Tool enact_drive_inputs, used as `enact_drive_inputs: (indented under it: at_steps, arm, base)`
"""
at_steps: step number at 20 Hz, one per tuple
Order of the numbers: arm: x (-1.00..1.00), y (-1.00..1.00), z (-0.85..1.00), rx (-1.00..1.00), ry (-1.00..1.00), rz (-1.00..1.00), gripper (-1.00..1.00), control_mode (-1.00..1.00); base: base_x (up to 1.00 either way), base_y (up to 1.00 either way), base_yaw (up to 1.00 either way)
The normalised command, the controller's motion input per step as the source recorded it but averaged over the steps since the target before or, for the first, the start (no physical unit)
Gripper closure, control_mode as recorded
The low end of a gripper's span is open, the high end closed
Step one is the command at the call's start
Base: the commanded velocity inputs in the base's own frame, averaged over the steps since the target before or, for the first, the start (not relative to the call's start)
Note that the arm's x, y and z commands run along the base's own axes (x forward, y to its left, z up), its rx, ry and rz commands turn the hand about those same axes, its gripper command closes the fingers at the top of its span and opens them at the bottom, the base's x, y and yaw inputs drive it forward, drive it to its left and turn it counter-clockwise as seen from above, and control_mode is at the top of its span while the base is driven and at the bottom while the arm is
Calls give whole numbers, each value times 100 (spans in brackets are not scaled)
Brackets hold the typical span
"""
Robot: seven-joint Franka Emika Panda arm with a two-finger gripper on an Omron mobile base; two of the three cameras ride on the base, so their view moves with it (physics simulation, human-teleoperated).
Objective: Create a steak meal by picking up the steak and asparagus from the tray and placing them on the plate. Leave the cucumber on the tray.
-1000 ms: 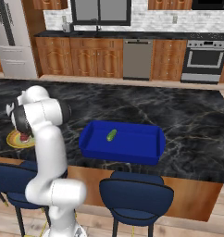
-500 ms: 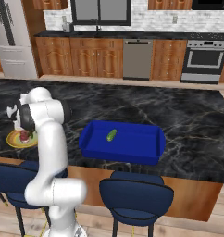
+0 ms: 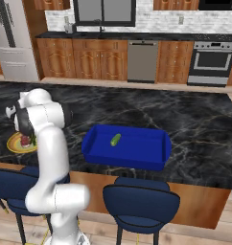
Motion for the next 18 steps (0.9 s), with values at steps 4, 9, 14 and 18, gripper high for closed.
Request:
enact_drive_inputs:
  at_steps: [4,9,14,18]
  arm:
    - [-42,-19,80,0,-21,0,-100,-100]
    - [-94,-58,62,3,-27,-2,-100,-100]
    - [-84,-97,50,6,-24,-10,-100,-100]
    - [-59,-100,77,1,-26,-3,-100,-100]
  base:
    - [0,0,0]
    - [0,0,0]
    - [0,0,0]
    - [0,0,0]
